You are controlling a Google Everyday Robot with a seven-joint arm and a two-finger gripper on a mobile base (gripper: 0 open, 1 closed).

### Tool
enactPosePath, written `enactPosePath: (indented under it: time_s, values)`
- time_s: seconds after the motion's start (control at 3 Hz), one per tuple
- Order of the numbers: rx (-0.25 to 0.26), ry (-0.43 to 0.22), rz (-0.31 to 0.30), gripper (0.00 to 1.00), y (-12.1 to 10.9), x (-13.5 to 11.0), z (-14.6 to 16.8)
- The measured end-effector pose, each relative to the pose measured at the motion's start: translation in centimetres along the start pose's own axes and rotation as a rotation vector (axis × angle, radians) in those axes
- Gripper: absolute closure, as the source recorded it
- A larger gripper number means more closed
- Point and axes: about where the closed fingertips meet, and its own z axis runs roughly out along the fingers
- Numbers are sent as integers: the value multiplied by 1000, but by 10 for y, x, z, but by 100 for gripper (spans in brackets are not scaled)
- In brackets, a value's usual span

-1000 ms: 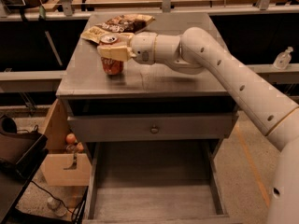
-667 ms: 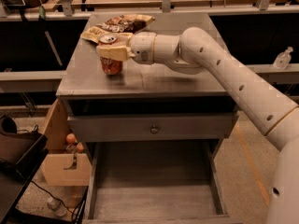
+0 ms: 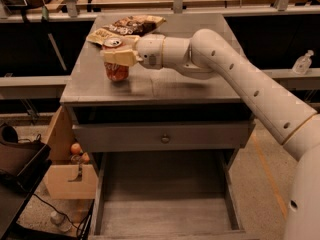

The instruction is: Pick coke can from white bowl and place on counter

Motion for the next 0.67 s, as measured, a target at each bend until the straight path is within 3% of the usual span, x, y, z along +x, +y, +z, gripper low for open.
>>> enactPosePath:
  time_s: [0.33,0.67]
  values:
    - [-5,0,0,12,2,0,3]
    - [-9,-1,0,0,3,-1,5]
